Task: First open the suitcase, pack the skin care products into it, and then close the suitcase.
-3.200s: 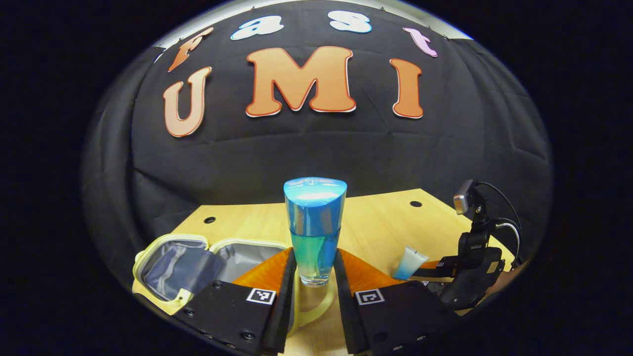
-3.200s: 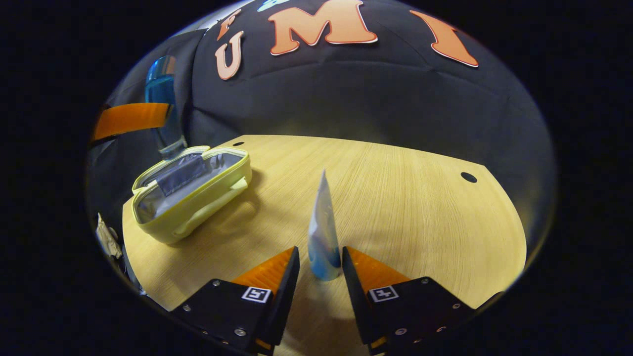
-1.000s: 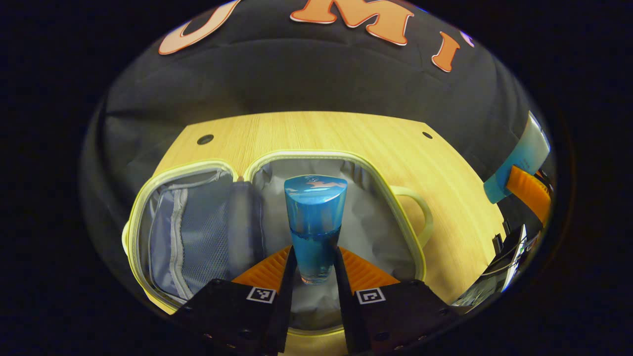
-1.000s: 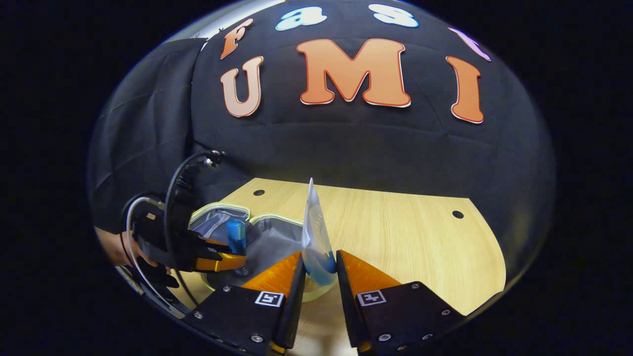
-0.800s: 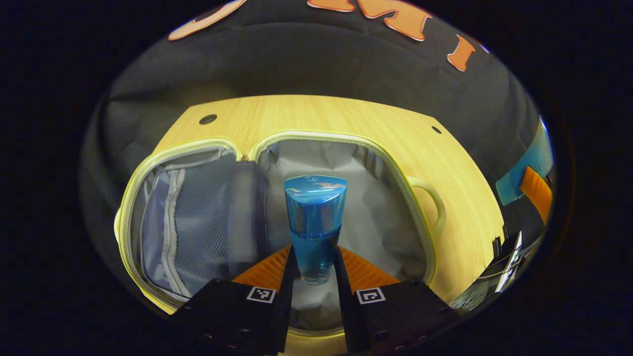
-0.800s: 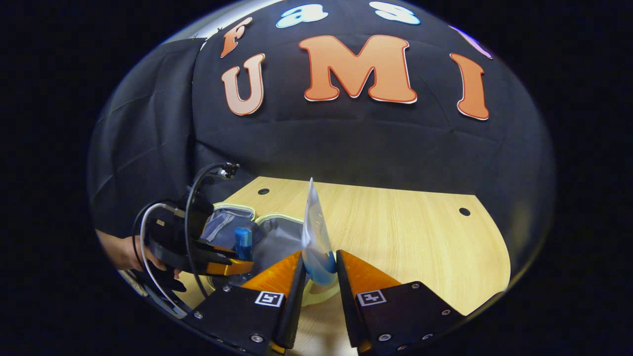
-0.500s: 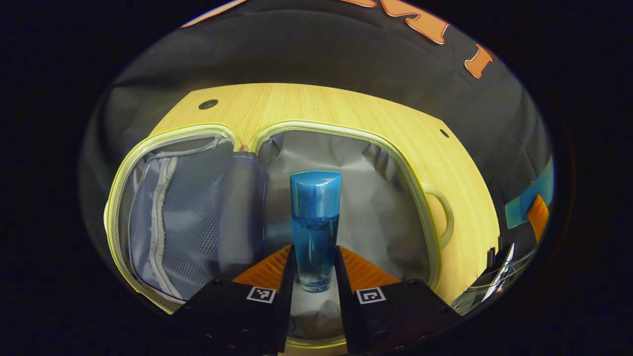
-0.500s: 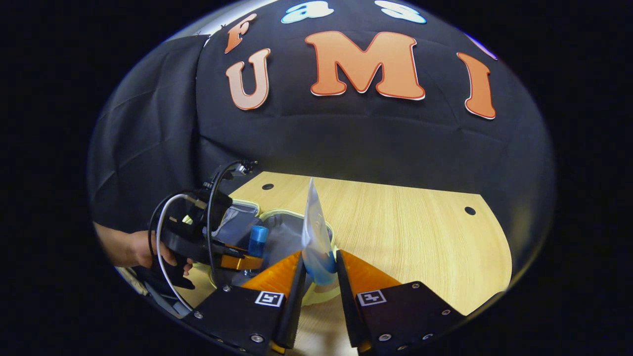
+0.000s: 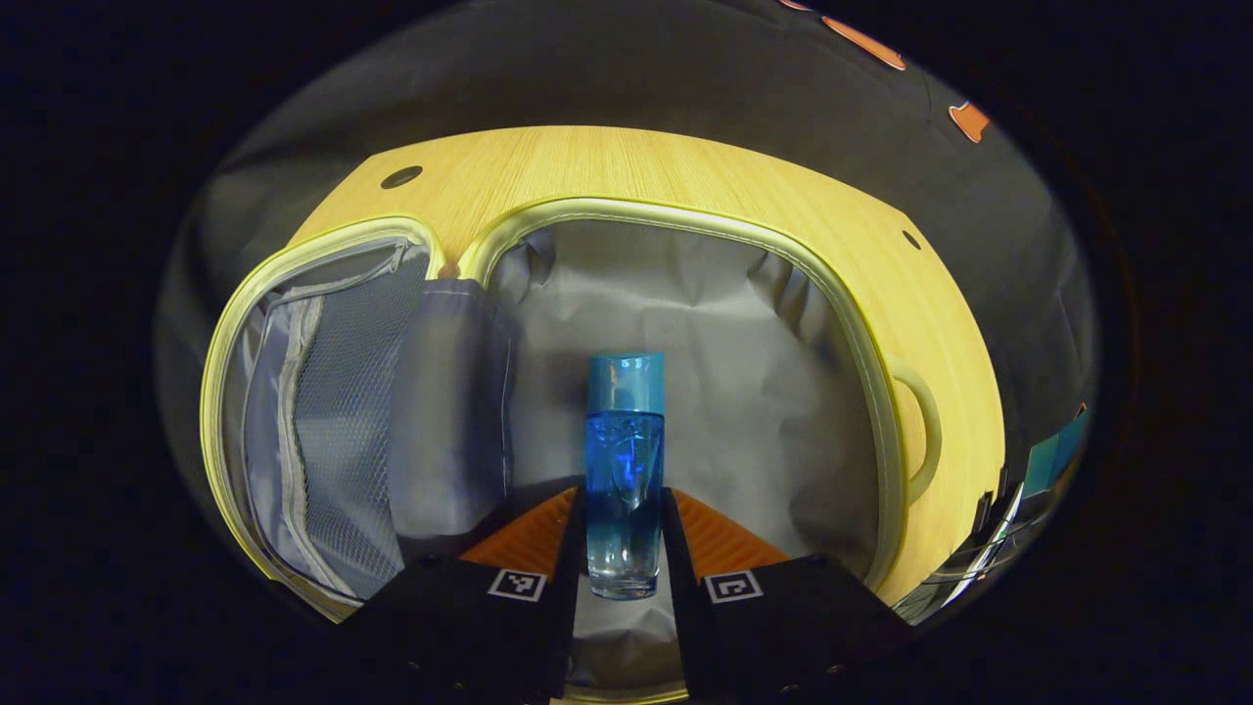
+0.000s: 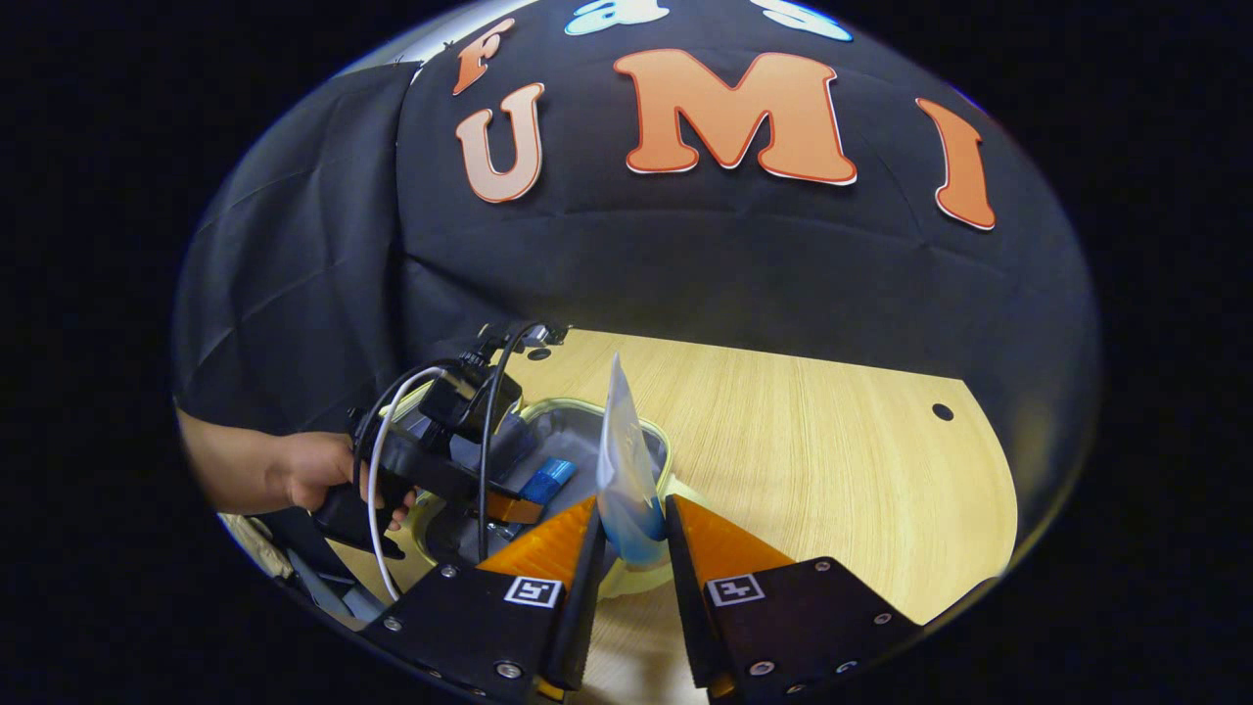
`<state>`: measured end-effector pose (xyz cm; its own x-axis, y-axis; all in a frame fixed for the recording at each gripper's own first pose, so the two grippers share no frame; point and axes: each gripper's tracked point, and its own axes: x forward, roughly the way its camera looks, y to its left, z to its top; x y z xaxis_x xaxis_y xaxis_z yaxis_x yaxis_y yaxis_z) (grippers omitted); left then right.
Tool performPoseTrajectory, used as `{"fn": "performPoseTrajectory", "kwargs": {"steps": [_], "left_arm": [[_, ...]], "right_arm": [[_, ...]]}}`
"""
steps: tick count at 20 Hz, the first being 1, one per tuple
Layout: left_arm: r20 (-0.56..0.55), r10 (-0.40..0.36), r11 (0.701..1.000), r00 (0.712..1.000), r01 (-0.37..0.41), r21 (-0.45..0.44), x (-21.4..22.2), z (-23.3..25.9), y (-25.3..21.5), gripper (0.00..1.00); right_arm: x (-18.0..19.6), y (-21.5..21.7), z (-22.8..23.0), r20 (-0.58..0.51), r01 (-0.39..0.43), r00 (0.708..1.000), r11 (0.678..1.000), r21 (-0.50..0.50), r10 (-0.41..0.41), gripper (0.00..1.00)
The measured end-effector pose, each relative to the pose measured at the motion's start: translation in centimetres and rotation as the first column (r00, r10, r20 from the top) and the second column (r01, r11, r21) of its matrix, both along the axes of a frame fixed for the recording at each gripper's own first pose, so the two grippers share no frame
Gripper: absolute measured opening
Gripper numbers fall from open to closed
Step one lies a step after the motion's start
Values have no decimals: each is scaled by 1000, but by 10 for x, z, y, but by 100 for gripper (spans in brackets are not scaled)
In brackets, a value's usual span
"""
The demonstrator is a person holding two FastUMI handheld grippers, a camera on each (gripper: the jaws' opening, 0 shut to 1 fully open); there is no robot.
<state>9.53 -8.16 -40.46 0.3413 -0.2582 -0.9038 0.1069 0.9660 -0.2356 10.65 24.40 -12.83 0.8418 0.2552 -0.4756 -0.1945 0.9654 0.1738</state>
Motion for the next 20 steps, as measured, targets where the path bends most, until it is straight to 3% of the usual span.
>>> {"fn": "performPoseTrajectory", "kwargs": {"steps": [3, 7, 10, 14, 17, 20], "left_arm": [[-8, -13, 1000, 1000, 14, 19, -1, 2, 1, 47], [36, 11, 997, 999, -9, -71, -11, 17, -2, 54], [95, 26, 993, 995, -15, -117, -21, 36, 2, 74], [165, 99, 983, 981, -71, -170, -32, 64, 25, 82], [243, 185, 972, 952, -141, -185, -31, 89, 61, 84], [368, 286, 952, 885, -217, -216, -22, 125, 113, 88]], "right_arm": [[2, 6, -5, -8, -20, 1000, 1000, 4, 20, 40], [9, 10, -10, -19, -40, 999, 999, 7, 41, 40], [13, 19, -18, -35, -58, 998, 998, 26, 58, 40], [23, 42, -30, -76, -90, 993, 994, 62, 94, 40], [30, 60, -39, -110, -96, 988, 991, 88, 106, 40], [36, 74, -51, -143, -109, 982, 989, 102, 123, 40]]}}
